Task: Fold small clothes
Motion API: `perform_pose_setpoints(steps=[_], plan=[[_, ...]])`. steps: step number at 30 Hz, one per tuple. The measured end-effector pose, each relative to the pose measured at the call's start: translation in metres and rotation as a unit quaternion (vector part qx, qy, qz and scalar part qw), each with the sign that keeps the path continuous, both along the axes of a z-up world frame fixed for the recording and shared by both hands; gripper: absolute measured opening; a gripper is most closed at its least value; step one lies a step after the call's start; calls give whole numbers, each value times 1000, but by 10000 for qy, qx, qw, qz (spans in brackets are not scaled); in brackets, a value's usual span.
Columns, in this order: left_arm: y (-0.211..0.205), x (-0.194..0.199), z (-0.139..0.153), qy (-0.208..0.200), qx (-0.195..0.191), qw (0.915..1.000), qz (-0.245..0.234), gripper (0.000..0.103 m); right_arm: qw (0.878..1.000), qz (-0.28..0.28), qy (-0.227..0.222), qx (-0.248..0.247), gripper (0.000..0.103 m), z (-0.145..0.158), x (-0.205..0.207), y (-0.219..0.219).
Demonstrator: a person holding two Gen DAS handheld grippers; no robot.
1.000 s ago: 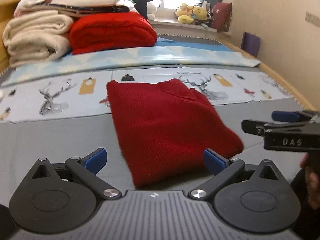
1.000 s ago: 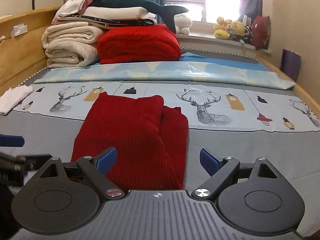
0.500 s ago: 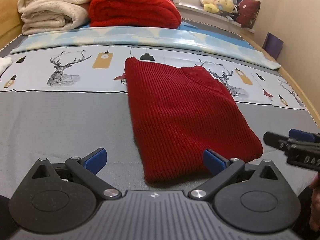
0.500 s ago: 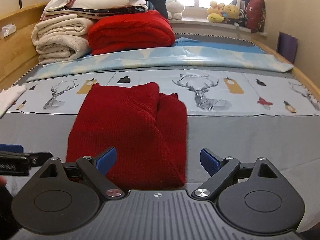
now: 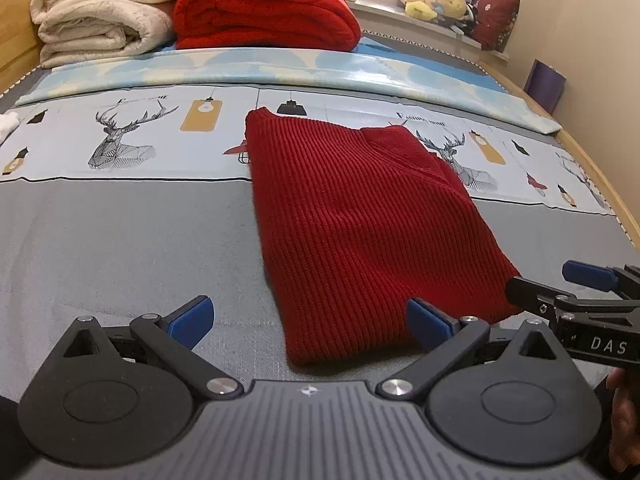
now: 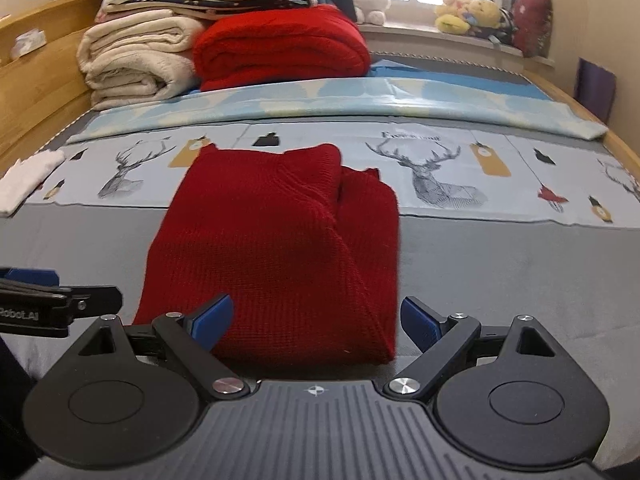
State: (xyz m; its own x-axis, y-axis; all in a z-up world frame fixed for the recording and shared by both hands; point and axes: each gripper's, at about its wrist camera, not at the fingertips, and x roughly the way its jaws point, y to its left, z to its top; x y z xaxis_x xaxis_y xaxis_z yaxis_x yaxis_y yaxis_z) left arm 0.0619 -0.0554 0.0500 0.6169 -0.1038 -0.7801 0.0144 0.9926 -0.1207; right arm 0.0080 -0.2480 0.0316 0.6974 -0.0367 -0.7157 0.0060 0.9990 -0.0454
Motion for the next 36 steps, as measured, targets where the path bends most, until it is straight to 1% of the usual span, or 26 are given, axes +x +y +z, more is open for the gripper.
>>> perform_pose_setpoints(steps=[5,15,36], plan=[[-1,0,-2,26,8,10000,-11,102,9999,136,-11,-105,91,0,-1,5],[-4,0,-3,51,26,10000,-70,102,9999,45,5,-106,91,-1,1,5],[-6,-1,-2,50,-5,9999,-147,102,9998,111,22,-157,91,-3,2,7]])
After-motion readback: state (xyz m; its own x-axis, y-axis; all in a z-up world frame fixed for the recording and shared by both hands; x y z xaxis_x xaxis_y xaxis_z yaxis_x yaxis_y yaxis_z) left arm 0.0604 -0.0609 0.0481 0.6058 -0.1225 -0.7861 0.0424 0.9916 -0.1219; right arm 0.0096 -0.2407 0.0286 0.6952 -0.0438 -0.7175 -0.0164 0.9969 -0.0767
